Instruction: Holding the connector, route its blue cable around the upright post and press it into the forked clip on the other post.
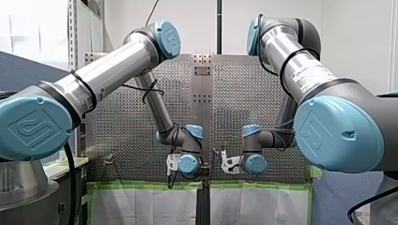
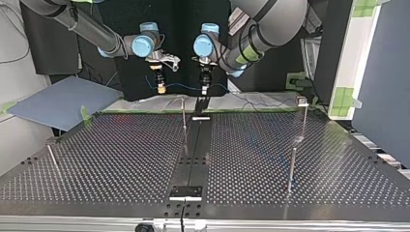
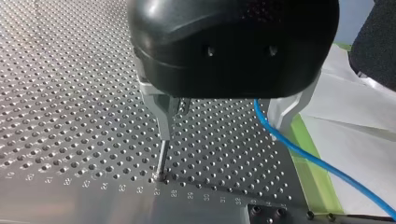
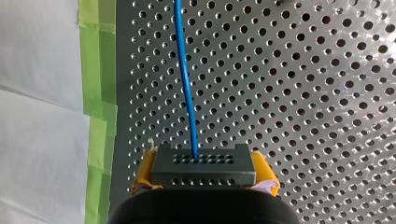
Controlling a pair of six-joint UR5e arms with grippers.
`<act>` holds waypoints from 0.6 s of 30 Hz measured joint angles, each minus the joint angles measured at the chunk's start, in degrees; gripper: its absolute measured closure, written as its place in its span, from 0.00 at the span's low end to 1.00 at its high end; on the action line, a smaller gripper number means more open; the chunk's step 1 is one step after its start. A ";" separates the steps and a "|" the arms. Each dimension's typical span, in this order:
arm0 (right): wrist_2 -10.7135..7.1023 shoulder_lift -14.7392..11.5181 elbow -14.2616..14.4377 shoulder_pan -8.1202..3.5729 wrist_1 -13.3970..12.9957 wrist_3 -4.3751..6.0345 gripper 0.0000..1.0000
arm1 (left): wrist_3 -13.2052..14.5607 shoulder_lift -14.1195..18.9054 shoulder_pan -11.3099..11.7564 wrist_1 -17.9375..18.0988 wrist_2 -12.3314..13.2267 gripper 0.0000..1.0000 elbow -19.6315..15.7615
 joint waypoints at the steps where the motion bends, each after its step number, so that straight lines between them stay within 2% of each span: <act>1: -0.08 0.01 0.00 0.00 0.00 0.06 1.00 | -0.08 0.00 0.00 0.00 -0.15 0.00 0.03; 9: -0.89 0.01 -0.03 -0.17 -0.06 0.52 1.00 | -0.24 0.00 0.49 -0.62 -2.52 0.00 0.72; 18: -1.67 0.09 -0.02 -0.25 0.06 0.78 1.00 | -0.68 -0.01 1.08 -0.61 -2.50 0.00 0.87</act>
